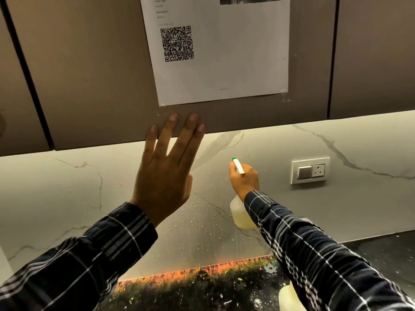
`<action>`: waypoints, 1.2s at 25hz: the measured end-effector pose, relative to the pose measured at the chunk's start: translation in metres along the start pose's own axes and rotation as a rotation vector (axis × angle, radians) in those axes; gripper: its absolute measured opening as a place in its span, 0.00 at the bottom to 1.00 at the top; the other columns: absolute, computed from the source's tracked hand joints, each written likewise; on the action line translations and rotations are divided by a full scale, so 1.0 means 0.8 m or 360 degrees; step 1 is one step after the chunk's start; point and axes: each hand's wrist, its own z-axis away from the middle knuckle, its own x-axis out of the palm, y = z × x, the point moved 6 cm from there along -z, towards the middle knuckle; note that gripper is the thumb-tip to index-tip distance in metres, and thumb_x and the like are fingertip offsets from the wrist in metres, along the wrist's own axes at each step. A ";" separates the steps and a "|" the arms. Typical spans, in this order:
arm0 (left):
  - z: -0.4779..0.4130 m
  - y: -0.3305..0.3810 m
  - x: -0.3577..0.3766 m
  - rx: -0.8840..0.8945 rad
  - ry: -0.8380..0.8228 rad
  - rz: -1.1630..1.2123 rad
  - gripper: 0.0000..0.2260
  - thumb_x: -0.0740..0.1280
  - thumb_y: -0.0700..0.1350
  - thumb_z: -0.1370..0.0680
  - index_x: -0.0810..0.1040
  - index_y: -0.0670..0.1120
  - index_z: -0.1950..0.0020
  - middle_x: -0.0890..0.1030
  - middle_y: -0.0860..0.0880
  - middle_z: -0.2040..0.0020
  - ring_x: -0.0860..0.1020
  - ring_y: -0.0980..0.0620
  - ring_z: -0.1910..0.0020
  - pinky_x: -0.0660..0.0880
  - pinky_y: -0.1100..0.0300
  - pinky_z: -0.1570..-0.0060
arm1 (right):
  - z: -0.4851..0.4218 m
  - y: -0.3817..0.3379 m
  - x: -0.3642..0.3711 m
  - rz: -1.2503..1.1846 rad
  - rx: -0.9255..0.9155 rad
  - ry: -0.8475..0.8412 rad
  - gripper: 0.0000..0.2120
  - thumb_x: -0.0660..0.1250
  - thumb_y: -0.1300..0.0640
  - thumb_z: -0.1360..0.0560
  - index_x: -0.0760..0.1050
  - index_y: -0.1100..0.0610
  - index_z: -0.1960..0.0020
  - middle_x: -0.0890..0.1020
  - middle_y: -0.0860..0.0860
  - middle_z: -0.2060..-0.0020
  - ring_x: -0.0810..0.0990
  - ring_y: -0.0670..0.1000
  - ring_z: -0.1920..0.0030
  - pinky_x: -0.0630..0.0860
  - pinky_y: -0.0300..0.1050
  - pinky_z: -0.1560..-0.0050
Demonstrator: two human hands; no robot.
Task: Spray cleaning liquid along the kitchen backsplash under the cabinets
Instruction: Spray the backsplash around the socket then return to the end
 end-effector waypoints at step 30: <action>0.004 -0.006 -0.007 0.0088 -0.0012 0.0004 0.36 0.66 0.41 0.25 0.59 0.42 0.18 0.62 0.40 0.18 0.58 0.36 0.20 0.52 0.39 0.21 | -0.009 -0.106 0.009 -0.0329 -0.0099 -0.0226 0.20 0.61 0.42 0.21 0.80 0.57 0.58 0.83 0.54 0.65 0.83 0.59 0.63 0.83 0.56 0.62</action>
